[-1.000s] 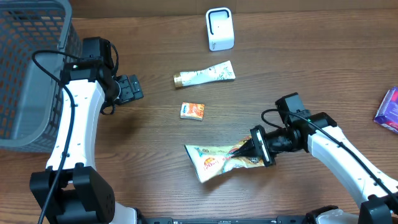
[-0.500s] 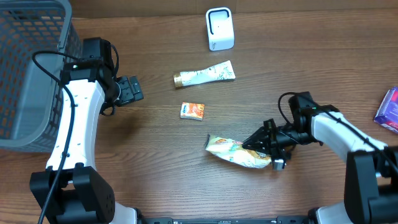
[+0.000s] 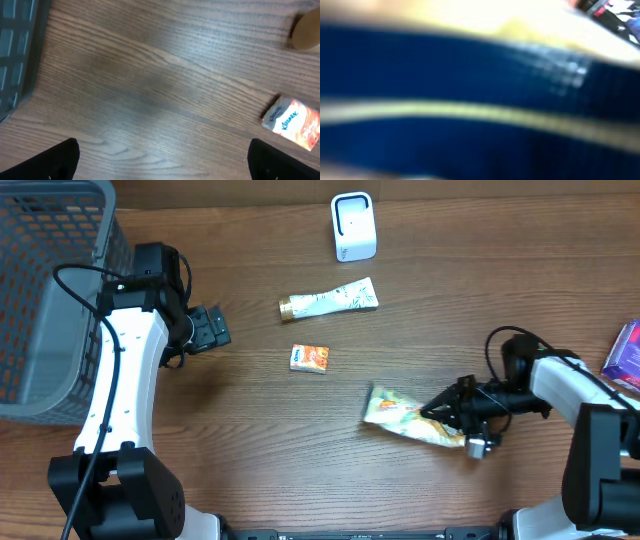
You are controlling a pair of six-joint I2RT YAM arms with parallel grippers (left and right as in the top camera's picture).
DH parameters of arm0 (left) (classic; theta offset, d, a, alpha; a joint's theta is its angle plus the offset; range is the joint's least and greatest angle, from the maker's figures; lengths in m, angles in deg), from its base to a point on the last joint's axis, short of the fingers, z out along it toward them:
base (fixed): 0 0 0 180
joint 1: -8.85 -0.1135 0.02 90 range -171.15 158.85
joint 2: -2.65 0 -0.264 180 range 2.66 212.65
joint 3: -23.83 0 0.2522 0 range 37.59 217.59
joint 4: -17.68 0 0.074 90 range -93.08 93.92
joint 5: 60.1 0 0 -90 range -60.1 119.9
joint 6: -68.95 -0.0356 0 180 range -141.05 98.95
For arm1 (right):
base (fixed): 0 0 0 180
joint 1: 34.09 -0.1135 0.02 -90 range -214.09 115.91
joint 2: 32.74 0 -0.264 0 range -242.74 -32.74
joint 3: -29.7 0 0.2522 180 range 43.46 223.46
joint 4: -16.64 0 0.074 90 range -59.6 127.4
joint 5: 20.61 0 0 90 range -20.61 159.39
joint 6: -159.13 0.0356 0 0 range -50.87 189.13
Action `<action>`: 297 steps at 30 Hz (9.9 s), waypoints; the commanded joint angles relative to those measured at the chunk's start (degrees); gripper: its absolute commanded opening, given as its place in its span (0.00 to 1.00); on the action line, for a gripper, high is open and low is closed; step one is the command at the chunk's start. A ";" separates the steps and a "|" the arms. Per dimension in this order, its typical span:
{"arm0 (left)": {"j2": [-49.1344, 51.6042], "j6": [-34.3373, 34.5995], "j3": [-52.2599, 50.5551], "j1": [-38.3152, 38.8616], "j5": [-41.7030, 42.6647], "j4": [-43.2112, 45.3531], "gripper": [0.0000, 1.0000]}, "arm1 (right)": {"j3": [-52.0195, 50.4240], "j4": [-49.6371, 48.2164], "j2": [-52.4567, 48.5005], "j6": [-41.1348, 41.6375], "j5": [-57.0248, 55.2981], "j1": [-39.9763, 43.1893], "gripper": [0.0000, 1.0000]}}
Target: Scan the item barcode
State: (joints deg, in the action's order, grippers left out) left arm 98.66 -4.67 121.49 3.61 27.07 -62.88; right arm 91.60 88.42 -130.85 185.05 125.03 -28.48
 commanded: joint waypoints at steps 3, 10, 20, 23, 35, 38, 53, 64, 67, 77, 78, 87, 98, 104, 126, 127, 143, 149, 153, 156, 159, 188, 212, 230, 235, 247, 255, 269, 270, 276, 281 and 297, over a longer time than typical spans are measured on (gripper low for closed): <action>-1.42 0.57 1.11 0.02 0.09 -0.42 1.00 | 1.07 0.83 -0.02 3.02 -7.96 1.62 0.10; -1.42 0.57 1.11 0.02 0.09 0.02 1.00 | 1.07 -5.03 0.04 -24.65 0.87 0.90 0.46; -1.42 0.59 1.09 0.02 1.03 0.15 1.00 | 3.34 4.48 4.98 -50.51 -0.59 -7.65 0.34; -1.42 0.59 1.09 0.02 1.01 0.15 1.00 | 5.57 6.14 8.17 -52.81 -1.81 -10.93 0.35; -1.42 0.57 1.09 0.02 0.96 0.20 1.00 | 19.15 22.10 23.02 -55.08 -42.34 -16.63 1.00; -1.42 0.57 1.09 0.02 0.96 0.07 1.00 | 19.10 22.40 24.17 -61.75 -47.63 -16.90 1.00; -1.42 0.55 1.09 0.02 0.94 -2.36 1.00 | 11.63 8.37 13.11 -67.87 -48.37 -14.56 1.00; -1.42 0.35 1.09 0.02 0.92 -2.45 1.00 | -0.94 -11.19 12.46 -72.94 -39.45 -10.73 1.00; -1.42 0.37 1.09 0.02 0.94 -2.67 1.00 | -2.32 -14.91 12.35 -72.83 -37.27 -10.80 0.99; -1.42 0.35 1.09 0.02 0.90 -3.48 1.00 | -5.11 -18.38 12.26 -70.99 -37.57 -10.71 0.43; -1.42 0.35 1.09 0.02 0.90 -3.48 1.00 | -5.11 -18.34 12.26 -70.99 -37.55 -10.71 0.41; -1.42 0.35 1.09 0.02 0.90 -3.43 1.00 | 0.46 -10.08 13.92 -71.43 -38.40 -10.71 0.09; -1.42 0.35 1.09 0.02 0.55 -3.02 1.00 | 7.65 2.60 17.99 -71.36 -51.28 -10.71 0.04; -1.42 0.37 1.09 0.02 -0.76 -2.97 1.00 | 24.37 18.80 18.16 -71.43 -67.93 -11.08 0.04; -1.42 0.39 1.09 0.02 -0.55 0.26 1.00 | 46.64 39.06 0.48 -62.29 -93.90 -39.36 0.04; -1.42 0.37 1.07 0.02 -0.55 0.46 1.00 | 46.64 39.06 -1.46 -61.35 -95.27 -40.61 0.04; -1.40 0.59 1.01 0.02 -0.13 2.10 1.00 | 46.84 38.66 -6.16 -61.86 -93.74 -47.12 0.04; -1.40 0.59 1.01 0.02 -0.11 2.27 1.00 | 46.84 33.88 -6.16 -62.36 -85.00 -53.13 0.07; -1.42 0.59 1.01 0.02 -0.11 1.92 1.00 | 46.80 28.06 -6.19 -62.34 -81.83 -56.68 0.28; -1.42 0.57 1.01 0.02 -0.13 1.46 1.00 | 46.80 24.37 -6.19 -62.34 -79.36 -57.92 0.78; -1.42 0.57 1.01 0.02 -0.13 1.07 1.00 | 46.80 18.71 -6.19 -62.36 -69.31 -58.16 1.00; -1.42 1.01 1.01 0.07 5.27 0.46 1.00 | 31.26 3.54 -6.51 -66.47 -52.09 -47.63 0.04; -1.40 1.01 1.01 0.07 5.18 -1.73 1.00 | 11.41 -11.34 -6.60 -61.57 -37.46 -47.87 0.17; -1.40 0.98 1.01 0.04 3.72 -1.31 1.00 | 41.18 20.70 -2.38 -69.70 -49.64 -47.84 0.42; -1.40 0.98 1.01 0.04 3.69 -1.31 1.00 | 38.47 24.11 -2.62 -67.78 -53.59 -47.84 0.24; -1.40 0.98 1.01 0.04 3.72 -1.75 1.00 | 18.88 11.58 -2.73 -66.23 -51.67 -47.19 0.14; -1.40 0.98 1.01 0.04 3.72 -3.19 1.00 | 9.33 2.62 -2.95 -66.95 -49.42 -47.19 0.24; -1.40 1.01 1.01 0.04 3.72 -4.13 1.00 | 14.69 2.99 -3.91 -81.29 -45.66 -47.19 0.69; -1.40 0.98 1.01 0.04 3.72 -4.15 1.00 | 16.41 4.33 -3.91 -84.94 -45.68 -47.19 0.77; -1.40 0.98 1.01 0.04 3.72 -3.82 1.00 | 29.99 15.69 -3.91 -99.25 -47.91 -47.19 0.85; -1.42 0.96 1.01 0.04 3.69 -3.45 1.00 | 41.31 23.26 -3.91 -96.10 -48.74 -47.08 0.61; -1.40 -0.11 1.01 0.04 0.70 -3.41 1.00 | 30.23 29.51 -3.54 -60.39 -59.01 -45.48 0.04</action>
State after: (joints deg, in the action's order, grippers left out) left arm 98.66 -4.52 121.55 3.63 28.91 -66.38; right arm 126.11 119.29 -134.89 117.69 67.59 -74.20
